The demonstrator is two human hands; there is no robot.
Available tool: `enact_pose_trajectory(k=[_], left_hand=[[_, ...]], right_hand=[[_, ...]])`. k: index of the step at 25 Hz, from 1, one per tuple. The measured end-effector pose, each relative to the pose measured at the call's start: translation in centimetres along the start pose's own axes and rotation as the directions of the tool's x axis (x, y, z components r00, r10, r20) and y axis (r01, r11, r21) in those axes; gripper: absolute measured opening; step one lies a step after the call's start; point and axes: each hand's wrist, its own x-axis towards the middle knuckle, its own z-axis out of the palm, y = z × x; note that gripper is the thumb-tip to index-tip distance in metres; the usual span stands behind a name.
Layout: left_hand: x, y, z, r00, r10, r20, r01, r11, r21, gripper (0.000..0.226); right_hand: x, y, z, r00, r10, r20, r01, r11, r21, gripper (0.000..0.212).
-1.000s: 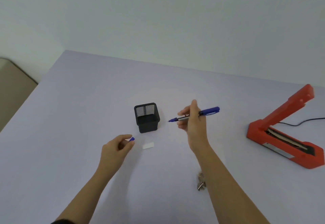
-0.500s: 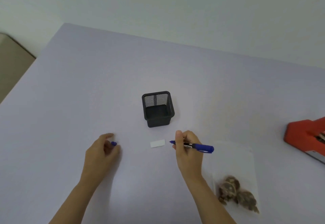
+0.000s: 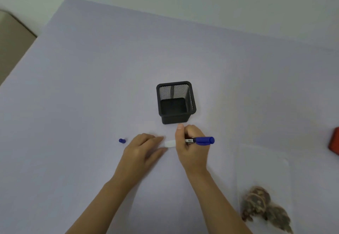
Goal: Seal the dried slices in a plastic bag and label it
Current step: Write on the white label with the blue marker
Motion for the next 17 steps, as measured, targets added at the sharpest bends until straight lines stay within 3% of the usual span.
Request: enact_pose_trajectory(k=[3,17], left_hand=[[1.1,-0.5,0.5,0.998,0.031,0.054,-0.031,1.0,0.003,0.038],[2.0,-1.1,0.4,0.975,0.221,0.015,-0.222,0.974,0.04,0.029]], right_hand=[[0.1,-0.2,0.0,1.0,-0.009,0.012,0.009,1.0,0.01,0.038],[-0.6,-0.6,0.4,0.999,0.043,0.014,-0.043,0.998,0.042,0.041]])
